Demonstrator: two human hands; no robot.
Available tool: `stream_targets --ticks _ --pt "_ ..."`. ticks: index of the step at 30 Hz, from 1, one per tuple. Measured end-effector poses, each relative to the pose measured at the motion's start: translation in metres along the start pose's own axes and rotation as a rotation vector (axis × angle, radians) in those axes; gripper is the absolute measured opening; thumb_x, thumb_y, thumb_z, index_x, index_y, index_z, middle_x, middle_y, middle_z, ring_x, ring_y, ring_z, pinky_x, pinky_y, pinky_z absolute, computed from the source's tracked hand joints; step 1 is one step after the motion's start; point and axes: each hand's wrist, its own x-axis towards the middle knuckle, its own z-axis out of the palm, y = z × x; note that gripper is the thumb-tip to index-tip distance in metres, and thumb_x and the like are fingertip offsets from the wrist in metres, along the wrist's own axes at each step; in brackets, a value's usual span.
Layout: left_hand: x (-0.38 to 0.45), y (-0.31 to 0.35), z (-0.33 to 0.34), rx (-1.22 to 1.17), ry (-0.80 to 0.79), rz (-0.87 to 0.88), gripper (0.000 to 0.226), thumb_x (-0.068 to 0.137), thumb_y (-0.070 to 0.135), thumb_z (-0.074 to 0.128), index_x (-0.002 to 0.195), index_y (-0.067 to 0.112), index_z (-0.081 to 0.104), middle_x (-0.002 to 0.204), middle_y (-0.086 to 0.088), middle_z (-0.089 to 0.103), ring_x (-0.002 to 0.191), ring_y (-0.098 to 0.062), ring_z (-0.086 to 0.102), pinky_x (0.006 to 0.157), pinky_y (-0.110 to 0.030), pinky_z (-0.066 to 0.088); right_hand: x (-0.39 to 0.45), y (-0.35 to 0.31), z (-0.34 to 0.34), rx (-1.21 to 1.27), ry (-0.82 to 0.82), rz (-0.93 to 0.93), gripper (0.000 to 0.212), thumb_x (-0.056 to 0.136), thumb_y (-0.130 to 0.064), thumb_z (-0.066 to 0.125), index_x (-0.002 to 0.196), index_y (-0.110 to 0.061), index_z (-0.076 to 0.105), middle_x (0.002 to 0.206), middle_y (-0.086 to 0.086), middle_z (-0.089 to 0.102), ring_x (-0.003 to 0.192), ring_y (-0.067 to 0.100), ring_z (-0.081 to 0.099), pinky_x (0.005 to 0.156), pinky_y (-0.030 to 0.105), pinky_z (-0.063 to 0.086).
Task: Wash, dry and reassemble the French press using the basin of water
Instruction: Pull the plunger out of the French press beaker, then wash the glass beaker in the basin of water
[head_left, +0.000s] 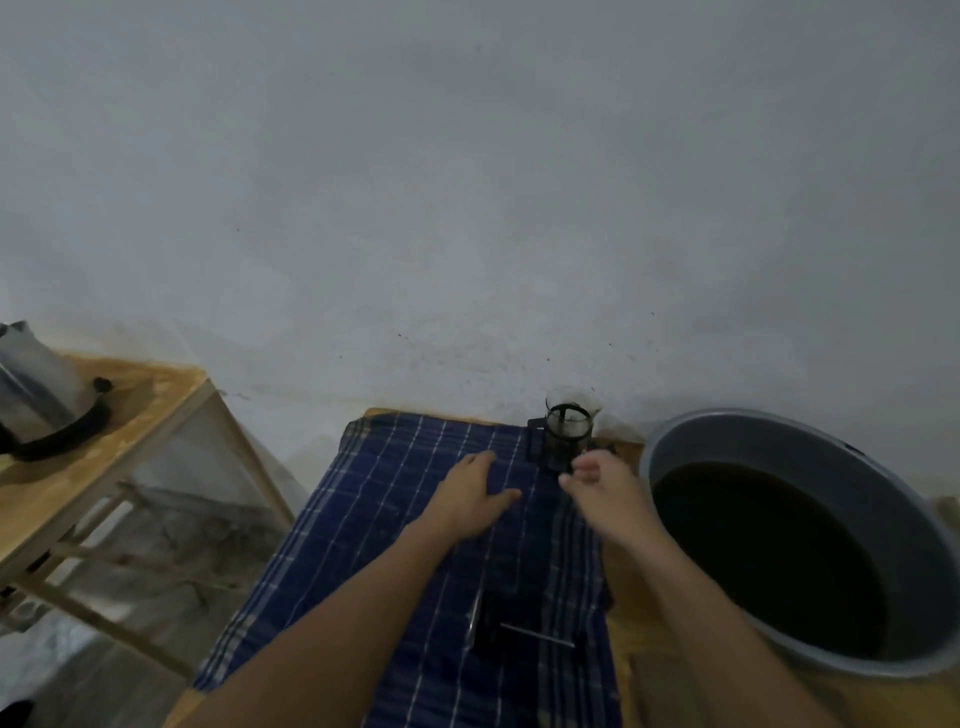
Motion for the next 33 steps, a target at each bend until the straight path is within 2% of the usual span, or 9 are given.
stream_targets --ticks 3,6,8,12,20,24,26,30,33 --pt "0.041 0.005 -0.009 -0.100 -0.002 -0.016 0.067 0.094 0.038 0.058 0.148 0.007 0.032 0.152 -0.011 0.038 0.137 -0.025 0.039 0.109 -0.032 0.036 0.046 -0.021 -0.007 -0.058 0.066 -0.030 0.043 0.092 -0.023 0.060 0.132 -0.011 0.047 0.129 0.007 0.054 0.114 0.021 0.054 0.095 0.033 0.047" --pt "0.073 0.009 -0.011 -0.177 -0.040 -0.030 0.050 0.096 0.021 0.058 0.139 0.005 0.038 0.138 -0.013 0.049 0.114 -0.021 0.051 0.088 -0.024 0.041 0.081 -0.028 -0.012 -0.203 0.115 -0.035 0.055 0.090 -0.023 0.062 0.138 -0.008 0.039 0.137 0.013 0.047 0.119 0.026 0.051 0.090 0.029 0.041" --pt "0.095 0.010 -0.009 -0.185 -0.063 -0.031 0.047 0.097 0.014 0.055 0.138 0.003 0.037 0.135 -0.016 0.050 0.103 -0.018 0.049 0.082 -0.024 0.042 0.102 -0.026 -0.011 -0.292 0.082 -0.010 0.070 0.089 -0.024 0.065 0.146 -0.006 0.028 0.147 0.013 0.035 0.129 0.029 0.043 0.102 0.032 0.038" --pt "0.122 0.016 0.000 -0.246 -0.103 0.003 0.051 0.097 0.010 0.053 0.144 0.004 0.032 0.142 -0.016 0.047 0.123 -0.029 0.051 0.091 -0.025 0.043 0.126 -0.013 -0.002 -0.410 -0.035 0.018 0.096 0.081 -0.031 0.074 0.151 -0.006 0.013 0.156 0.010 0.020 0.141 0.029 0.027 0.113 0.035 0.029" --pt "0.138 0.009 0.023 -0.300 -0.070 0.029 0.017 0.099 0.007 0.044 0.109 0.002 0.057 0.107 -0.022 0.065 0.084 -0.020 0.054 0.069 -0.027 0.042 0.127 0.000 0.009 -0.338 0.097 -0.006 0.084 0.082 -0.039 0.070 0.146 -0.008 0.024 0.148 0.012 0.033 0.131 0.028 0.041 0.106 0.036 0.040" --pt "0.135 0.018 0.007 -0.367 0.062 0.185 0.016 0.097 0.007 0.048 0.100 0.005 0.064 0.086 -0.005 0.063 0.077 -0.015 0.055 0.063 -0.019 0.042 0.106 -0.013 0.002 -0.252 0.204 0.003 0.080 0.086 -0.051 0.060 0.147 -0.015 0.023 0.145 0.013 0.034 0.127 0.029 0.044 0.101 0.041 0.042" --pt "0.127 0.033 -0.009 -0.421 0.086 0.260 0.015 0.096 0.011 0.052 0.100 0.010 0.067 0.087 0.000 0.065 0.076 -0.012 0.058 0.059 -0.007 0.041 0.091 -0.018 -0.013 -0.170 0.265 0.014 0.079 0.085 -0.056 0.056 0.147 -0.017 0.024 0.146 0.014 0.035 0.129 0.031 0.043 0.104 0.045 0.042" --pt "0.104 0.075 -0.034 -0.526 0.014 0.340 0.018 0.094 0.027 0.060 0.109 0.018 0.066 0.096 0.005 0.067 0.085 -0.007 0.063 0.069 -0.009 0.048 0.055 -0.021 -0.059 0.017 0.396 0.017 0.075 0.085 -0.060 0.053 0.143 -0.017 0.032 0.137 0.013 0.051 0.123 0.027 0.051 0.102 0.040 0.043" --pt "0.078 0.106 -0.027 -0.578 -0.093 0.349 0.014 0.093 0.030 0.061 0.104 0.021 0.065 0.093 0.006 0.066 0.082 -0.001 0.062 0.064 -0.006 0.048 0.026 -0.003 -0.098 0.239 0.446 0.109 0.075 0.082 -0.063 0.054 0.140 -0.018 0.039 0.123 0.002 0.054 0.117 0.024 0.053 0.104 0.042 0.043"
